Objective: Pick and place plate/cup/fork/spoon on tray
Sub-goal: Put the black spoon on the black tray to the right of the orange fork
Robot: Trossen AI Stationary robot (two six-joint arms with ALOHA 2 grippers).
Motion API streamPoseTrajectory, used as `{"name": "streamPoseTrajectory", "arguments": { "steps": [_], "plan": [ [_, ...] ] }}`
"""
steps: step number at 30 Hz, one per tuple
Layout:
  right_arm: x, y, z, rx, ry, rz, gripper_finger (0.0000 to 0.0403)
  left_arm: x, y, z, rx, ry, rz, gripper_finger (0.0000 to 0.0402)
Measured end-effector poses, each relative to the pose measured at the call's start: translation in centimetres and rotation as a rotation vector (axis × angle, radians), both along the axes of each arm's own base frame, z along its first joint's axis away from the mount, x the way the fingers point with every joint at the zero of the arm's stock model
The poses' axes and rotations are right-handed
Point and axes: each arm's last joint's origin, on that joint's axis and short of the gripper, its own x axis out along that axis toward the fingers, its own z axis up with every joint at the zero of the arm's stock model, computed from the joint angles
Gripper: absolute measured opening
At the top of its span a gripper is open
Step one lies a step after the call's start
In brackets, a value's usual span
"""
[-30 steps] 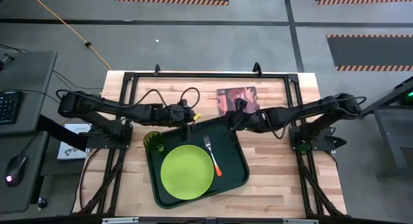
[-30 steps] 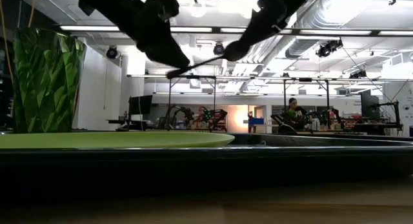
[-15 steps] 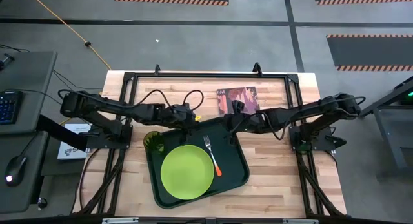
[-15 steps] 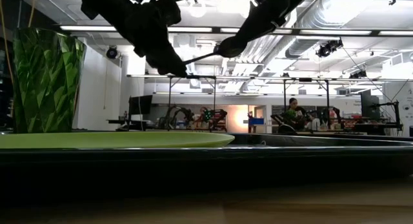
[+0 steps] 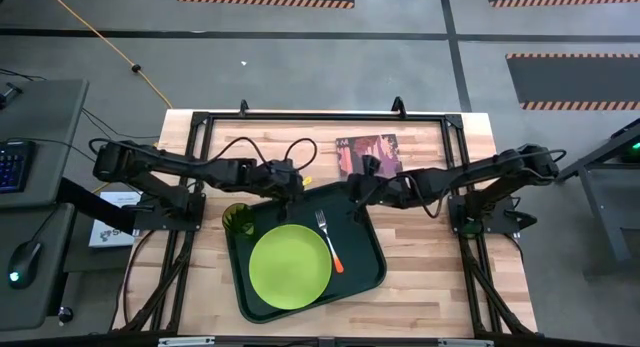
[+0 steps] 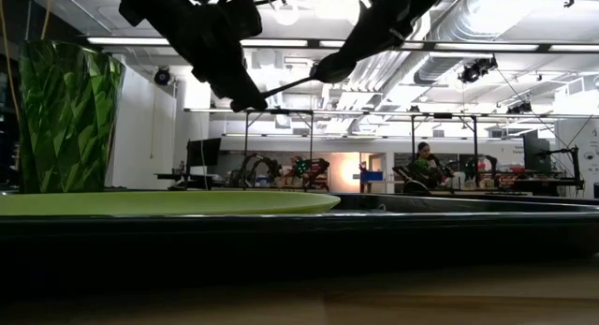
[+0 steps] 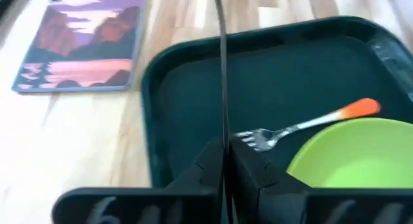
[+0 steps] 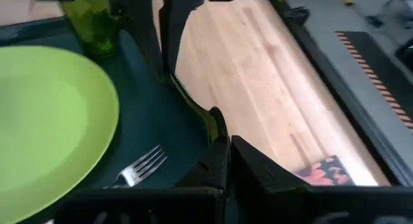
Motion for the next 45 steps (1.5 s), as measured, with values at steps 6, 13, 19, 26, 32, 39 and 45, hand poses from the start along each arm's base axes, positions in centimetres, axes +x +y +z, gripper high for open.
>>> {"name": "streamPoseTrajectory", "arguments": {
  "steps": [6, 13, 19, 26, 32, 39, 45],
  "plan": [
    [-0.1, -0.3, 0.1, -0.074, -0.014, -0.097, 0.0063, -1.3, 0.9, 0.5, 0.05, 0.057, 0.077, 0.0003],
    [-0.6, -0.4, -0.2, -0.125, 0.035, -0.143, 0.0157, -3.3, 1.2, 1.4, 0.093, 0.047, 0.131, 0.0002],
    [-0.7, -0.5, -0.3, -0.132, 0.054, -0.154, 0.0211, -4.7, 1.2, 2.3, 0.115, -0.104, 0.119, 0.0001],
    [-0.9, -1.1, -0.4, -0.188, 0.06, -0.22, 0.0227, -6.3, 1.2, 3.3, 0.123, -0.298, 0.069, 0.0001],
    [-1.0, -2.7, -2.2, -0.203, 0.067, -0.25, 0.0227, -7.4, 2.3, 3.7, 0.095, -0.463, 0.07, 0.0001],
    [-0.6, -5.0, -4.2, -0.114, -0.058, -0.132, 0.0227, -7.7, 3.6, 3.6, 0.035, -0.674, 0.095, 0.0001],
    [0.0, -5.9, -3.6, -0.077, -0.244, 0.051, 0.0227, -7.6, 4.2, 2.9, -0.012, -0.767, 0.085, 0.0001]
  ]
}}
